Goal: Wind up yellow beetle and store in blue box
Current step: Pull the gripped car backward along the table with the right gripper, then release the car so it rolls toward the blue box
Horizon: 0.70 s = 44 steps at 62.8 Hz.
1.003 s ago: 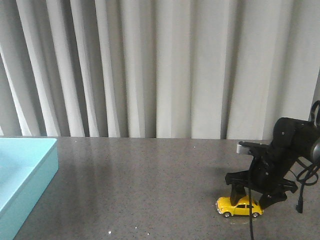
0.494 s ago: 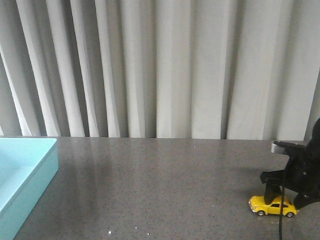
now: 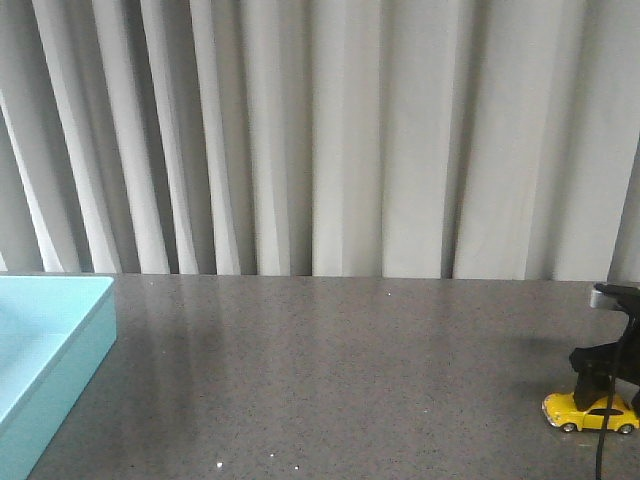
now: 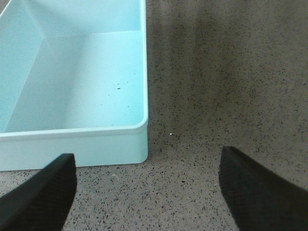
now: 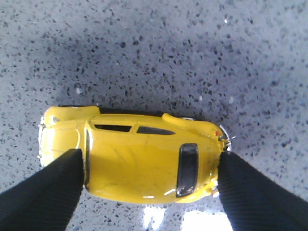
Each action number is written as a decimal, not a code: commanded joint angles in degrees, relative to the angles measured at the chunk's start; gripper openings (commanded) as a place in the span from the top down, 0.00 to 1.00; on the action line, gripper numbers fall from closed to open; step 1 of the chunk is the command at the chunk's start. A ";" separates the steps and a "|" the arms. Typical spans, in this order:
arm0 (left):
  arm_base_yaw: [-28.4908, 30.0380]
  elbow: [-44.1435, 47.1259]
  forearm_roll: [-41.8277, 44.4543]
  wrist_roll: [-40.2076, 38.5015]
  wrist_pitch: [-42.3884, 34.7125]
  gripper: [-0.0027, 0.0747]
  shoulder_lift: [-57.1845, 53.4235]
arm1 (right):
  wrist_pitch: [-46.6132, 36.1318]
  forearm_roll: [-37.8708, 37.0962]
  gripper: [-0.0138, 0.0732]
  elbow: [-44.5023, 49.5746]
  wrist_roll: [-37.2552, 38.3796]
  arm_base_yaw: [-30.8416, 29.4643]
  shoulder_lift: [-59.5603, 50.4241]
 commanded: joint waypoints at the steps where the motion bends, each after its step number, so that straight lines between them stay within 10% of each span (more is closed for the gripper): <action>1: -0.25 -1.87 -0.35 -0.21 -3.56 0.20 -0.05 | -3.54 2.10 0.19 -0.85 -3.10 -0.38 -4.75; 21: -0.25 -1.87 -0.35 -0.21 -3.83 0.20 -0.05 | -1.17 6.02 0.19 1.62 -2.47 -0.36 -18.86; 44: -0.25 -1.87 -0.40 -0.21 -3.84 0.20 -0.05 | -16.83 4.48 0.19 31.87 -4.40 -0.31 -47.38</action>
